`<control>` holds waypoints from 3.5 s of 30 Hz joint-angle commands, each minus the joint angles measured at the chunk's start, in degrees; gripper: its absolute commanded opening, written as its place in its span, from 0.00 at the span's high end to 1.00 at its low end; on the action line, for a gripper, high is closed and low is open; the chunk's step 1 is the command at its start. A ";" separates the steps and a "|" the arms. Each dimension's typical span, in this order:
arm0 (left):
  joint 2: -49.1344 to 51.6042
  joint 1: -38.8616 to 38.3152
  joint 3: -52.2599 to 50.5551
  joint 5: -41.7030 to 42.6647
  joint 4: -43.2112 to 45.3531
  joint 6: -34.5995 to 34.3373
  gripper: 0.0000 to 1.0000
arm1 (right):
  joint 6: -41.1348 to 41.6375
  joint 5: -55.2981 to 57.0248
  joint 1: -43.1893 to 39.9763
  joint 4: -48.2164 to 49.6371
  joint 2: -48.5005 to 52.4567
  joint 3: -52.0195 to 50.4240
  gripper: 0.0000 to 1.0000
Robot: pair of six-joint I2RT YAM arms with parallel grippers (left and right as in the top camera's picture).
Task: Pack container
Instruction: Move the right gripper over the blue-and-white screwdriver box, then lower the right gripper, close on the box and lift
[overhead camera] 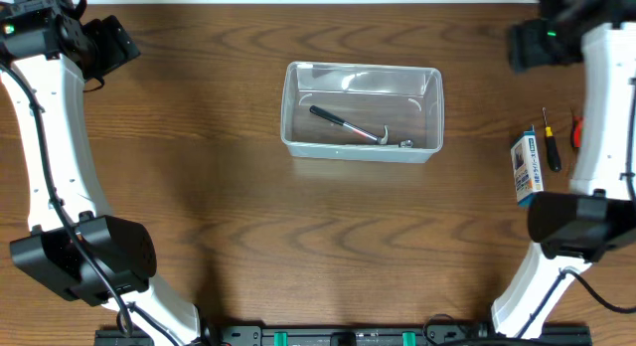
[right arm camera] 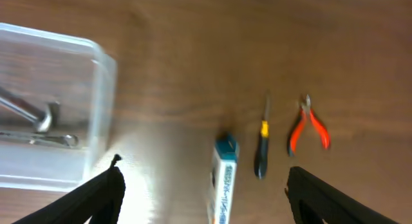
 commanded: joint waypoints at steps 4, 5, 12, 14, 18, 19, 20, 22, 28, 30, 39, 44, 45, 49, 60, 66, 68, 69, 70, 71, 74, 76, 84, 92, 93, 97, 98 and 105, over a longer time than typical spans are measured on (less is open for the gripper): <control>0.22 -0.02 0.26 -0.92 -0.13 0.09 0.02 | 1.11 -6.10 -5.55 -5.40 -0.90 0.98 0.22; 0.22 -0.02 0.26 -0.92 -0.13 0.09 0.02 | 1.09 -6.05 -6.25 -7.43 -1.33 0.98 0.23; 0.22 -0.02 0.26 -0.92 -0.13 0.09 0.02 | 2.91 -5.92 -7.48 -7.72 -9.44 0.33 0.22; 0.22 -0.02 0.26 -0.92 -0.13 0.09 0.02 | 3.02 -4.85 -7.50 -7.72 -12.44 0.22 0.18; 0.22 -0.02 0.26 -0.92 -0.13 0.09 0.02 | 2.99 -3.06 -9.29 -7.72 -15.04 -1.14 0.16; 0.22 -0.02 0.26 -0.92 -0.13 0.09 0.02 | 2.97 -3.06 -9.84 -7.72 -15.08 -2.36 0.16; 0.22 -0.02 0.26 -0.92 -0.13 0.09 0.02 | 2.95 -3.06 -10.47 -7.65 -15.06 -4.15 0.16; 0.22 -0.02 0.26 -0.92 -0.13 0.09 0.02 | 2.01 -2.95 -11.47 -6.62 -15.02 -9.60 0.16; 0.22 -0.02 0.26 -0.92 -0.13 0.09 0.02 | -1.07 -3.04 -12.59 5.07 -15.15 -31.23 0.07; 0.22 -0.02 0.26 -0.92 -0.13 0.09 0.02 | -2.29 -3.04 -12.61 10.05 -15.15 -37.09 0.06; 0.22 -0.02 0.26 -0.92 -0.13 0.09 0.02 | -5.01 -3.48 -12.55 22.27 -15.13 -50.73 0.10; 0.22 -0.02 0.26 -0.92 -0.13 0.09 0.02 | -5.01 -3.72 -12.50 28.00 -15.06 -58.29 0.11; 0.22 -0.02 0.26 -0.92 -0.13 0.09 0.02 | -5.01 -4.17 -12.50 29.03 -15.06 -59.74 0.12; 0.22 -0.02 0.26 -0.92 -0.13 0.09 0.02 | -5.95 -5.18 -12.50 32.79 -15.04 -64.06 0.14; 0.22 -0.02 0.26 -0.92 -0.13 0.09 0.02 | -7.58 -4.90 -12.52 33.86 -14.62 -65.42 0.35; 0.22 -0.02 0.26 -0.92 -0.13 0.09 0.02 | -7.56 -4.72 -12.52 37.24 -14.62 -69.68 0.38; 0.22 -0.02 0.26 -0.92 -0.13 0.09 0.02 | -7.54 -4.72 -12.52 37.75 -14.62 -70.18 0.38; 0.22 -0.02 0.26 -0.92 -0.13 0.09 0.02 | -7.54 -4.70 -12.52 37.75 -14.62 -70.20 0.41; 0.22 -0.02 0.26 -0.92 -0.13 0.09 0.02 | -7.54 -4.72 -12.52 37.75 -14.62 -70.20 0.43; 0.22 -0.02 0.26 -0.92 -0.13 0.09 0.02 | -7.50 -4.72 -12.55 37.73 -14.62 -70.20 0.46; 0.22 -0.02 0.26 -0.92 -0.13 0.09 0.02 | -6.88 -4.72 -12.57 37.81 -14.62 -70.20 0.53; 0.22 -0.02 0.26 -0.92 -0.13 0.09 0.02 | -6.86 -4.72 -12.57 37.79 -14.62 -70.20 0.60; 0.22 -0.02 0.26 -0.92 -0.13 0.09 0.02 | -5.35 -4.74 -12.55 37.79 -14.62 -69.99 0.88; 0.22 -0.02 0.26 -0.92 -0.13 0.09 0.02 | -4.09 -5.40 -10.54 35.78 -15.26 -63.32 0.91; 0.22 -0.02 0.26 -0.92 -0.13 0.09 0.02 | -4.09 -5.40 -9.94 35.74 -15.39 -61.59 0.92; 0.22 -0.02 0.26 -0.92 -0.13 0.09 0.02 | -4.09 -6.01 -6.58 32.44 -15.41 -49.83 0.92; 0.22 -0.02 0.26 -0.92 -0.13 0.09 0.02 | -4.09 -6.56 -5.44 31.39 -15.41 -46.21 0.92; 0.22 -0.02 0.26 -0.92 -0.13 0.09 0.02 | -6.86 -7.85 4.74 25.55 -15.41 -23.98 0.89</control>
